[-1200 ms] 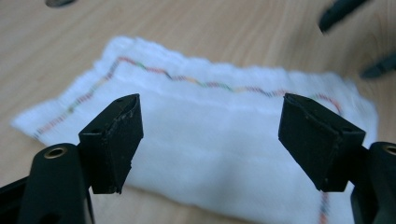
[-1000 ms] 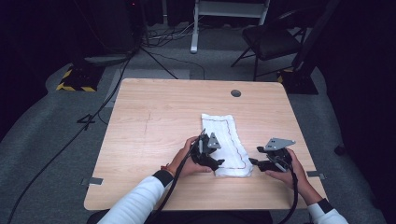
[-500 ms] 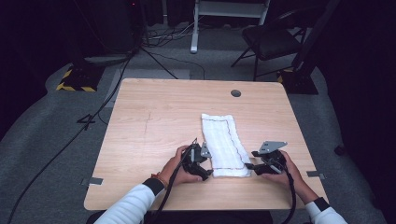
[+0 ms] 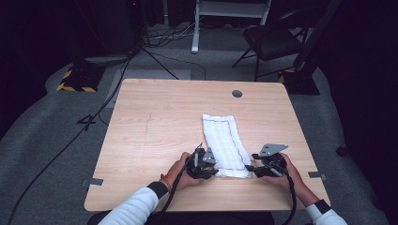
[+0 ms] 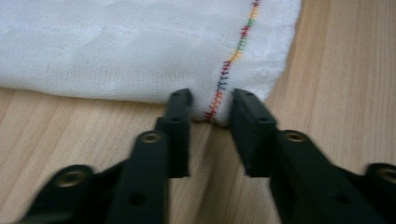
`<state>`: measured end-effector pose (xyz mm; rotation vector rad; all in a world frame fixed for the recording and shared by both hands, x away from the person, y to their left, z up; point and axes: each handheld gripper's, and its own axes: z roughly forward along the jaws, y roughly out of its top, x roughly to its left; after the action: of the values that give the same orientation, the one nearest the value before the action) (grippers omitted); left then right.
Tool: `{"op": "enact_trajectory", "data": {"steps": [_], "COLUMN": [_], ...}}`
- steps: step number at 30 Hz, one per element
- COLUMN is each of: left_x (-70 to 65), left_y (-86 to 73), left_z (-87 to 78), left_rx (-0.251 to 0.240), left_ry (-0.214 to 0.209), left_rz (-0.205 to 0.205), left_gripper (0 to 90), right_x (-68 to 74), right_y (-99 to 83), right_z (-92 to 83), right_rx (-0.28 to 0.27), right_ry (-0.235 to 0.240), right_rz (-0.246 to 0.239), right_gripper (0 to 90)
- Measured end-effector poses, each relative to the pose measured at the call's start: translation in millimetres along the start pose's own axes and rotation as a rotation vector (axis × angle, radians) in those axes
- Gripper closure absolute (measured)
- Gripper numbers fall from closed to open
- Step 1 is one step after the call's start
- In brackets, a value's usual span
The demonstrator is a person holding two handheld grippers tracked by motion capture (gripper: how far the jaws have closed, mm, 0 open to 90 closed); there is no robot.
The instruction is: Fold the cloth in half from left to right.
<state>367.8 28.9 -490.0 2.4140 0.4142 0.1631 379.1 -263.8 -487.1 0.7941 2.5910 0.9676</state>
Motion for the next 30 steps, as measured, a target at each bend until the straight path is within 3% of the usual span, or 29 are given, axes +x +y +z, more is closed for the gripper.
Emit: {"op": "enact_trajectory", "data": {"steps": [3,8,12,18,23,26,30], "left_x": [-1.1,-4.0,-10.0,-18.9,-17.9,-6.3,18.7], "left_y": [-3.3,-12.7,-23.9,-42.8,-48.3,-44.9,-31.2], "left_z": [-3.4,-13.2,-23.3,-37.6,-45.9,-50.5,-51.5], "left_rx": [0.005,0.022,0.029,0.019,-0.013,-0.061,-0.085], "left_ry": [-0.005,-0.008,-0.009,-0.036,-0.006,0.03,0.123], "left_rz": [0.023,0.041,0.048,0.004,-0.035,-0.102,-0.158], "left_gripper": [87.3,88.6,88.7,89.0,74.5,58.1,36.4], "right_x": [1.8,10.2,17.2,28.5,23.5,14.8,-2.6], "right_y": [0.4,4.2,6.7,11.4,13.4,20.1,28.9], "right_z": [0.4,3.2,5.4,6.6,0.5,-9.2,-10.4], "right_rx": [0.001,0.005,0.011,0.018,-0.012,-0.062,-0.093], "right_ry": [0.006,0.016,0.052,0.067,0.079,0.063,0.025], "right_rz": [0.007,0.004,0.004,-0.019,-0.005,0.008,0.011], "right_gripper": [42.2,40.3,37.0,34.3,33.3,33.8,35.4]}}
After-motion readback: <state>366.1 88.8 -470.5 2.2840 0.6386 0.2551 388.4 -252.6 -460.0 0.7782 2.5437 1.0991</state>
